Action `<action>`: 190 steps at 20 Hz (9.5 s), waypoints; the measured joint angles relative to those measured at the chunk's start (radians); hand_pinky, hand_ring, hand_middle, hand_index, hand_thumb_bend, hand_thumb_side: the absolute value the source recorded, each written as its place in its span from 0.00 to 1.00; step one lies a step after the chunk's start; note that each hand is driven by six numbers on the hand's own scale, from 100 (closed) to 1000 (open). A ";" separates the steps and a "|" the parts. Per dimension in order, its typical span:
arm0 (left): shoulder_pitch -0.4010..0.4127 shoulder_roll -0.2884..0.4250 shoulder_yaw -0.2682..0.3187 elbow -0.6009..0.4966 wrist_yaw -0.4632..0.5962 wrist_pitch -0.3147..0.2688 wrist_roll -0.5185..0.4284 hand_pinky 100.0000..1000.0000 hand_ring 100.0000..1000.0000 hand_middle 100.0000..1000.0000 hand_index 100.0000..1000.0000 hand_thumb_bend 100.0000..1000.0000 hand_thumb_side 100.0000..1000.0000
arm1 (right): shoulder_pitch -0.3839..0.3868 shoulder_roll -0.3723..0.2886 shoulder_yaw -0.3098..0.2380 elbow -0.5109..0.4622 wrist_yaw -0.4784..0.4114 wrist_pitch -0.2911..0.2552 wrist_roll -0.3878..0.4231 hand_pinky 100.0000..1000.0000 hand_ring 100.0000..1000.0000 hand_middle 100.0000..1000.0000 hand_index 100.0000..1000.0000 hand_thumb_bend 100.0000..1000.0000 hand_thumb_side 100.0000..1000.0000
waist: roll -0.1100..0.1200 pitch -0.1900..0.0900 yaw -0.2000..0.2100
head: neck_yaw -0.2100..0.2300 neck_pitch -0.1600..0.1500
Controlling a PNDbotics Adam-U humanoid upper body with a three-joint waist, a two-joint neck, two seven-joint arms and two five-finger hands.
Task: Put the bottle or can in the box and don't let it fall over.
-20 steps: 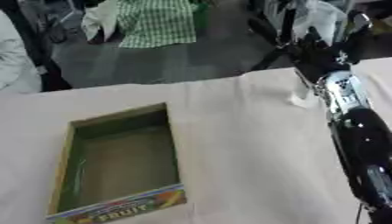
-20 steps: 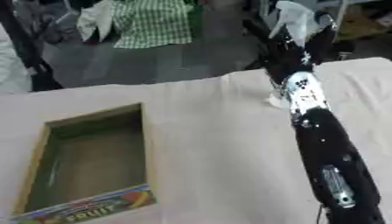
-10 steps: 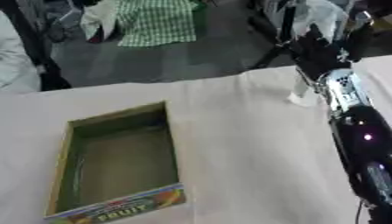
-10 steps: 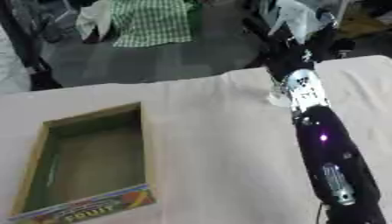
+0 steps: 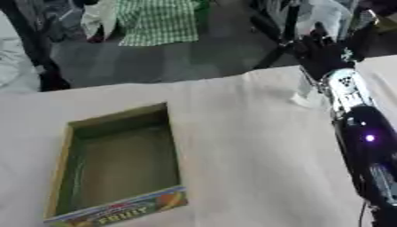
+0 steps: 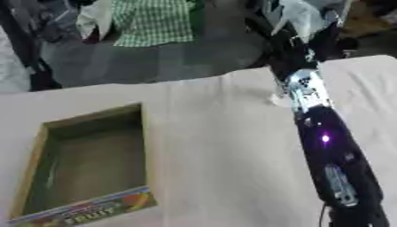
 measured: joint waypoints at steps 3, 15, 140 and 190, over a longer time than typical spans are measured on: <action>0.000 0.000 -0.001 0.000 0.000 0.000 0.000 0.81 0.85 0.78 0.80 0.80 0.58 | -0.002 0.004 0.000 -0.002 0.000 -0.004 0.000 0.00 0.00 0.18 0.98 0.23 0.92 | 0.000 0.000 0.001 | -0.001 0.000; -0.003 0.000 -0.005 0.000 0.000 -0.001 -0.001 0.81 0.85 0.78 0.80 0.79 0.58 | -0.019 0.012 0.000 0.001 0.008 -0.007 0.001 0.00 0.00 0.18 0.97 0.24 0.93 | -0.001 0.005 0.003 | -0.010 -0.012; -0.016 -0.008 -0.012 0.000 -0.009 -0.001 -0.014 0.81 0.84 0.78 0.79 0.76 0.58 | -0.141 0.003 -0.030 0.077 0.036 -0.088 0.053 0.00 0.00 0.15 0.86 0.18 0.85 | -0.002 0.031 0.014 | -0.061 -0.053; -0.016 0.011 -0.011 0.000 -0.002 0.005 -0.008 0.80 0.83 0.78 0.79 0.77 0.58 | -0.105 0.099 0.135 -0.132 0.036 0.054 0.101 0.03 0.00 0.19 0.88 0.01 0.83 | -0.041 -0.077 0.030 | -0.059 0.008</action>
